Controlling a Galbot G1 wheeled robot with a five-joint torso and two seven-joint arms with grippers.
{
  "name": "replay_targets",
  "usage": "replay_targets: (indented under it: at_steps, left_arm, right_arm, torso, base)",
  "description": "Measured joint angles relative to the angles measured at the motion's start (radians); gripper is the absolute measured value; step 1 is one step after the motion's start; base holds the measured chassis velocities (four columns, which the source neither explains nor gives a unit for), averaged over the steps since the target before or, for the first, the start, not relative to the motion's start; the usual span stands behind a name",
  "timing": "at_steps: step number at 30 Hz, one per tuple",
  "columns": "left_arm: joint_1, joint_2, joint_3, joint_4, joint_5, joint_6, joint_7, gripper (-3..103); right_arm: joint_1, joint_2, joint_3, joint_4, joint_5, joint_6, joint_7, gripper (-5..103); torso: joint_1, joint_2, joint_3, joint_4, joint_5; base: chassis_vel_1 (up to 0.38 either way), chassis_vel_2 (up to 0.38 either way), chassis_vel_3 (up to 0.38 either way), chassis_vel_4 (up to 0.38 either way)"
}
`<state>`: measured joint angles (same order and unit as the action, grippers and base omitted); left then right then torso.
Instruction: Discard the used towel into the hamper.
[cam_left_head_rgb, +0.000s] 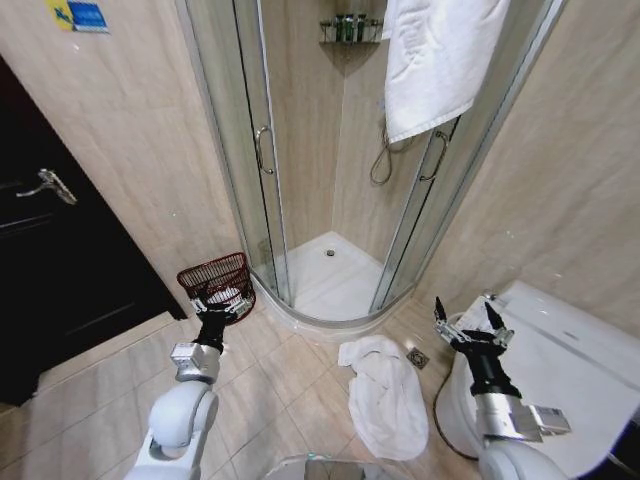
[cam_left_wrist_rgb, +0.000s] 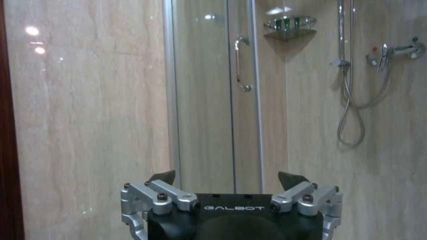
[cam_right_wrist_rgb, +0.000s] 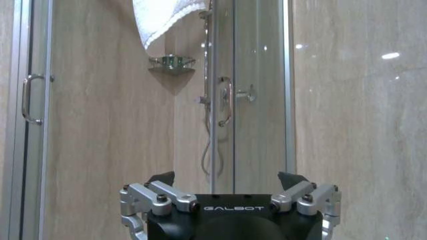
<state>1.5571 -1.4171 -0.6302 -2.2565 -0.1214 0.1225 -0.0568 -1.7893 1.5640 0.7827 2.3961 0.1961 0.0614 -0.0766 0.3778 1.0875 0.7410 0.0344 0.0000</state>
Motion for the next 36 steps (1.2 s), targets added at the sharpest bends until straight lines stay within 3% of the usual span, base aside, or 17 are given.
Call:
replay_targets:
  at_steps: [36]
  left_arm:
    - [-0.025,0.027,-0.006,0.024,-0.039,0.002,0.017,100]
  right_arm:
    - [0.008,0.021,-0.009,0.008,-0.019,-0.023,0.001,100]
  torso:
    - [0.084,0.185,0.101,0.0,-0.0001]
  base:
    - [0.0,0.0,0.0,0.0]
